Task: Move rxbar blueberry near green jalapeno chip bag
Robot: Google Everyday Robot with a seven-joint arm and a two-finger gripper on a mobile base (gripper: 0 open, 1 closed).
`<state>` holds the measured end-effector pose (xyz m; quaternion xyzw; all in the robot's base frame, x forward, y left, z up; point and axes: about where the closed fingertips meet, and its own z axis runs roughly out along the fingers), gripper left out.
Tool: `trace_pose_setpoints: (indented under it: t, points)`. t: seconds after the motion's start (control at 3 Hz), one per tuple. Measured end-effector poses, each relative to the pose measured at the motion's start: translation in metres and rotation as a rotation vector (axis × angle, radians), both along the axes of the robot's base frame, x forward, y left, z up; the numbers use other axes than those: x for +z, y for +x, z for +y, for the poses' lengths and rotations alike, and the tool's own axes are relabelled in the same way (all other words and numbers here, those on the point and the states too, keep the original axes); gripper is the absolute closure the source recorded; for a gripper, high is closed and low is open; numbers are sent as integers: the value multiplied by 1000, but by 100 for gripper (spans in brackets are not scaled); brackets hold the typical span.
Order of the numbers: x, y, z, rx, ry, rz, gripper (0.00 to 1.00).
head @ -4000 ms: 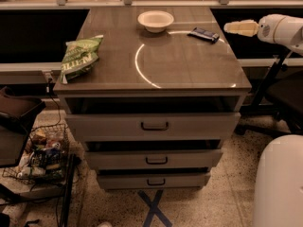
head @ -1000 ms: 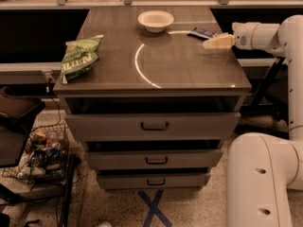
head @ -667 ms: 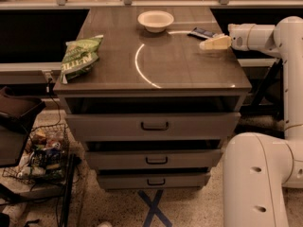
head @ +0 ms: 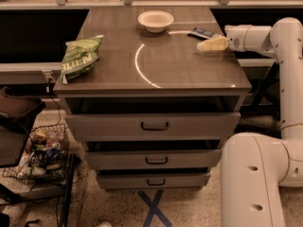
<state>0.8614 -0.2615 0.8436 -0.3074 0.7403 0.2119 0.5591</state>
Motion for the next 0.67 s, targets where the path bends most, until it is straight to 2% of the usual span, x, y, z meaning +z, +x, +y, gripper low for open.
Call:
trace_pose_setpoints:
  t: [0.67]
  points:
    - [-10,4,6,3,5,16,0]
